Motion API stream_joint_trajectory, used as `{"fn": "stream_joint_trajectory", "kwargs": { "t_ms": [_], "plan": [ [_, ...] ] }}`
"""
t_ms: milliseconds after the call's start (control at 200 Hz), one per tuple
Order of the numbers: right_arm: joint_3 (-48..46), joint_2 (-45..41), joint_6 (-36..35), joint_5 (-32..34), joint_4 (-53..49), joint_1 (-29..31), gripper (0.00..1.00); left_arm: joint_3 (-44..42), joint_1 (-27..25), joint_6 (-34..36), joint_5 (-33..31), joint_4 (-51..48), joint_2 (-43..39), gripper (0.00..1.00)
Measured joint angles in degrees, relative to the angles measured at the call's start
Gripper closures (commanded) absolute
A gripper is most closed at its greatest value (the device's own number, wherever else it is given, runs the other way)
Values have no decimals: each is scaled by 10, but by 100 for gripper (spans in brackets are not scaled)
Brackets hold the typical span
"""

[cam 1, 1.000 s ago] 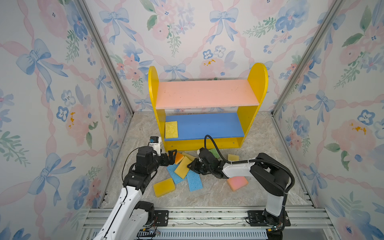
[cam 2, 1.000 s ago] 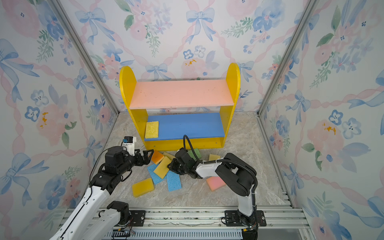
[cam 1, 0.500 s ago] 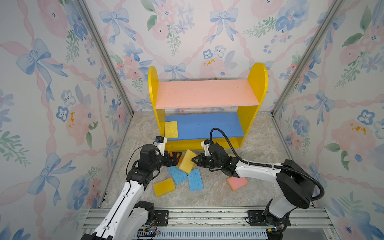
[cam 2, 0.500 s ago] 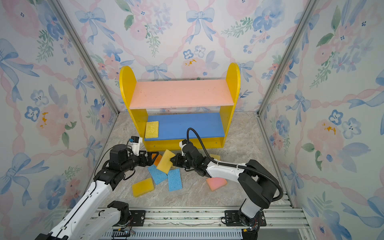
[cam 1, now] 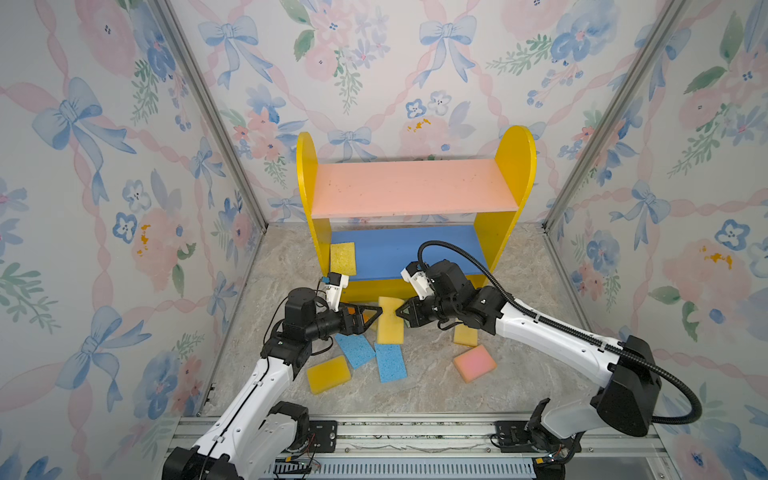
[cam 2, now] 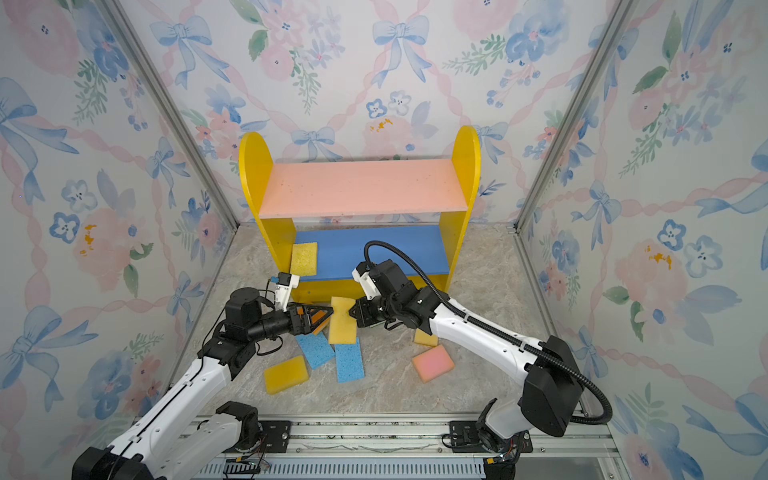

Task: Place and organize the cleaning sponges onto the shelf
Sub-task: 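Lift the green-backed sponge and bring it toward the left gripper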

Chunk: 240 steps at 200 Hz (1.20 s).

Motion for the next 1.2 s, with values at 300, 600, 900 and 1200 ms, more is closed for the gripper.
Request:
{"fn": "stream_joint_trajectory", "kwargs": {
  "t_ms": [300, 600, 900, 1200],
  "plan": [
    [73, 7, -90, -13, -110, 7, 98, -42, -32, -121, 32, 129, 23, 19],
    [75, 9, -111, -12, -134, 11, 97, -42, -80, -148, 21, 170, 42, 64],
    [89, 10, -110, -4, -151, 11, 77, -40, -88, -162, 15, 194, 44, 100],
    [110, -23, -58, 16, -164, 15, 30, -40, -88, -186, 2, 211, 2, 100]
  ]
}}
